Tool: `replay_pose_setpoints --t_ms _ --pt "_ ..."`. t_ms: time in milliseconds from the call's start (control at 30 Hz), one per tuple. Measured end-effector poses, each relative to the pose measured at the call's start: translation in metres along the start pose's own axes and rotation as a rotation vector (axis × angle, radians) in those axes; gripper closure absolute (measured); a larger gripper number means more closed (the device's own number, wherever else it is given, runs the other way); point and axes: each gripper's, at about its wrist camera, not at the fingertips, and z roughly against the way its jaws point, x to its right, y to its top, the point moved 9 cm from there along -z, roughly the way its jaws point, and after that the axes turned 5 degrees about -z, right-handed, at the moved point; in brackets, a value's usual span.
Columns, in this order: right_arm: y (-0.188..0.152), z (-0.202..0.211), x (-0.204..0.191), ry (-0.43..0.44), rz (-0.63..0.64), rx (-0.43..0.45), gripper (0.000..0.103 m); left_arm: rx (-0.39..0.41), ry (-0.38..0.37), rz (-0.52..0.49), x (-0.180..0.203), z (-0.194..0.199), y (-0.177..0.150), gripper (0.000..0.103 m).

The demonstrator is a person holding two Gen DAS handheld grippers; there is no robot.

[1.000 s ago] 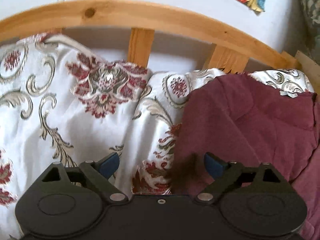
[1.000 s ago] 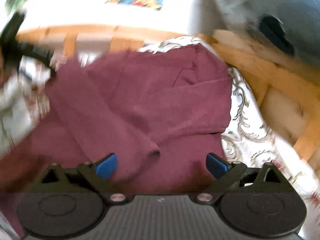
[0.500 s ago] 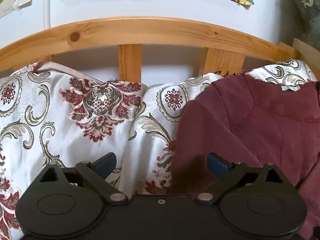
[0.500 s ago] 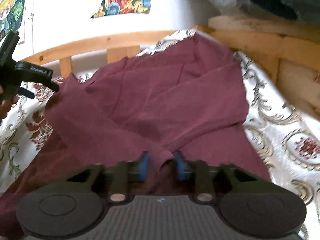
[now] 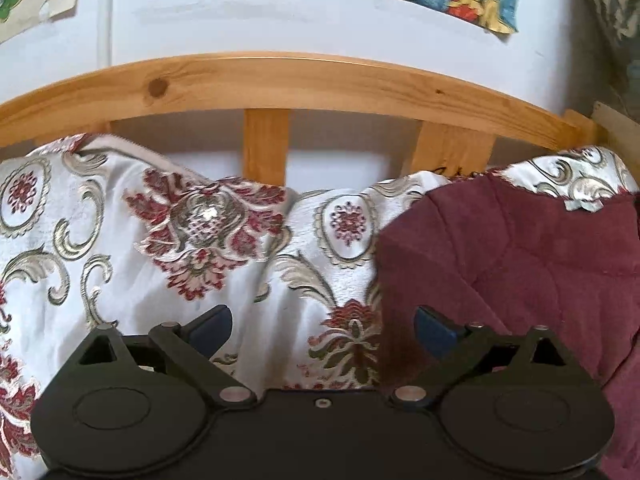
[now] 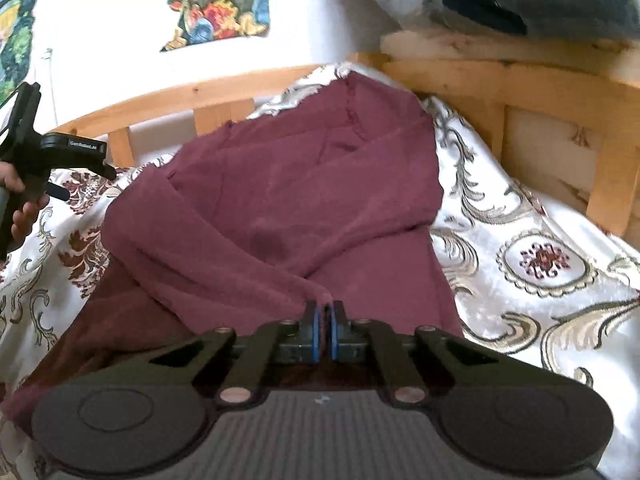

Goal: Fold small clothes

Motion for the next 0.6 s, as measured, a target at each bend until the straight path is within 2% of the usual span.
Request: replay_pose_setpoints --t_ms 200,267,333,367,433,500,600 --pt "-0.008 -0.005 -0.007 -0.022 0.062 -0.015 0.093 -0.038 0.029 -0.032 0.013 -0.019 -0.006 0.005" --pt "-0.008 -0.006 -0.008 -0.04 0.088 -0.004 0.085 -0.041 0.042 -0.047 0.015 -0.025 -0.01 0.005" --pt "-0.006 -0.004 -0.01 -0.064 0.125 0.018 0.066 -0.024 0.057 -0.064 0.015 -0.027 -0.012 0.004" --pt "-0.004 -0.003 -0.011 -0.076 0.145 0.034 0.061 -0.009 0.062 -0.072 0.015 -0.025 -0.012 0.004" --pt "-0.001 0.0 -0.014 -0.092 0.178 0.061 0.045 0.014 0.07 -0.082 0.014 -0.02 -0.013 0.004" --pt "-0.001 0.0 -0.018 -0.093 0.215 0.067 0.037 0.041 0.056 -0.106 0.016 -0.01 -0.015 0.004" --pt "-0.008 -0.007 -0.026 -0.084 0.292 0.019 0.027 0.07 0.023 -0.169 0.024 0.004 -0.026 0.002"
